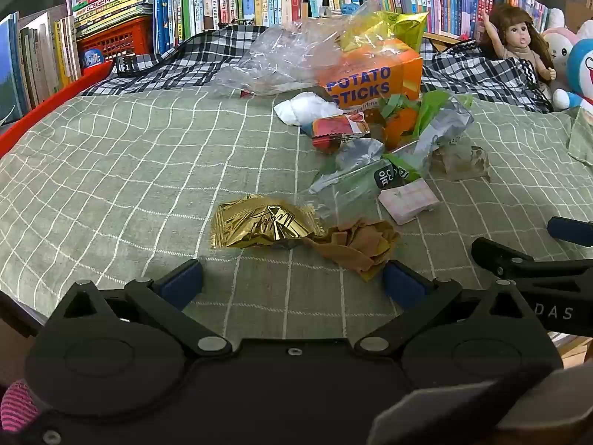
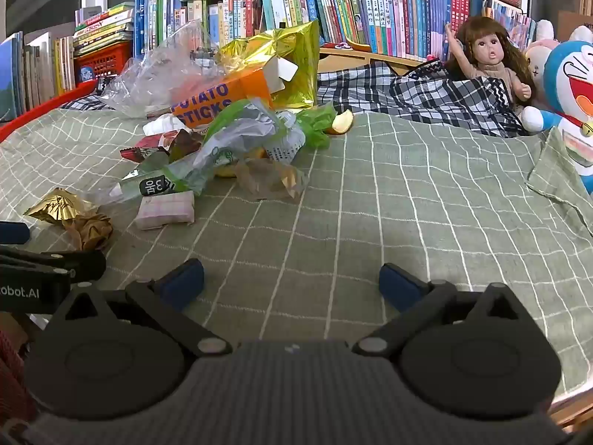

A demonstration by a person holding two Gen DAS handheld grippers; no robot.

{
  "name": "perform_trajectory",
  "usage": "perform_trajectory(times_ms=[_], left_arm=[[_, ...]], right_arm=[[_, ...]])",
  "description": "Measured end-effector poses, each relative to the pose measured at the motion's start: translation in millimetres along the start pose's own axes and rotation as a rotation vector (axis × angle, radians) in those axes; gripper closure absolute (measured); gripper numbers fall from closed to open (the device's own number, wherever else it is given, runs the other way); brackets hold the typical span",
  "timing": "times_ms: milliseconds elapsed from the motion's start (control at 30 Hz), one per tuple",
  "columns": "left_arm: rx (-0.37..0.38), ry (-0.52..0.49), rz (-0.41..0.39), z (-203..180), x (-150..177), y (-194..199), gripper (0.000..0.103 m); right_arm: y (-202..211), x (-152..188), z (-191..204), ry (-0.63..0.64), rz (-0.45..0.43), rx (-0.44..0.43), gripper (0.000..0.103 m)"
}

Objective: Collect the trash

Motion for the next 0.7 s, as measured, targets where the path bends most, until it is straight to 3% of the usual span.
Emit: perform_trajectory(times_ms=[700], left_arm=[[0.001,0.002,0.005,0.0,0.0,-0.1,0.0]], right_arm=[[0.1,-0.3,0.2,0.002,0.006,0.0,0.0]])
Point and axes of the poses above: each gripper's, at about its wrist camera, not at the fingertips, and y roughly against the way its jaws point, z to its left, x to its underside, the point moved 1 cm from there along -y, roughly the way its jaws point, and after that the axes turned 13 degrees about x, right-handed, at the moved point
